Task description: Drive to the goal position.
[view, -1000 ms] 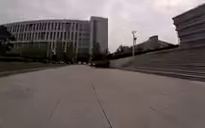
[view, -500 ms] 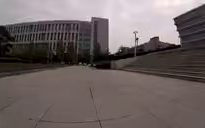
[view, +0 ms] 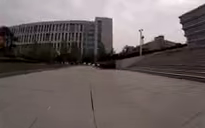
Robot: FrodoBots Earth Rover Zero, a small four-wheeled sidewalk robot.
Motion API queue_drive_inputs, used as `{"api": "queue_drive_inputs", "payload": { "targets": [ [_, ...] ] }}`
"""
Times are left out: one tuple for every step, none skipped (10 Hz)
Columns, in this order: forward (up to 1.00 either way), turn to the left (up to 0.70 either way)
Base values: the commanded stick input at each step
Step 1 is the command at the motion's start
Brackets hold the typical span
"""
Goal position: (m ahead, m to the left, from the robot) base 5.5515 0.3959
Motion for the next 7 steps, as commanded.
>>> {"api": "queue_drive_inputs", "payload": {
  "targets": [
    [1.00, 0.00],
    [1.00, 0.00],
    [1.00, 0.00],
    [1.00, 0.00],
    [1.00, 0.00],
    [1.00, 0.00],
    [1.00, 0.00]
  ]
}}
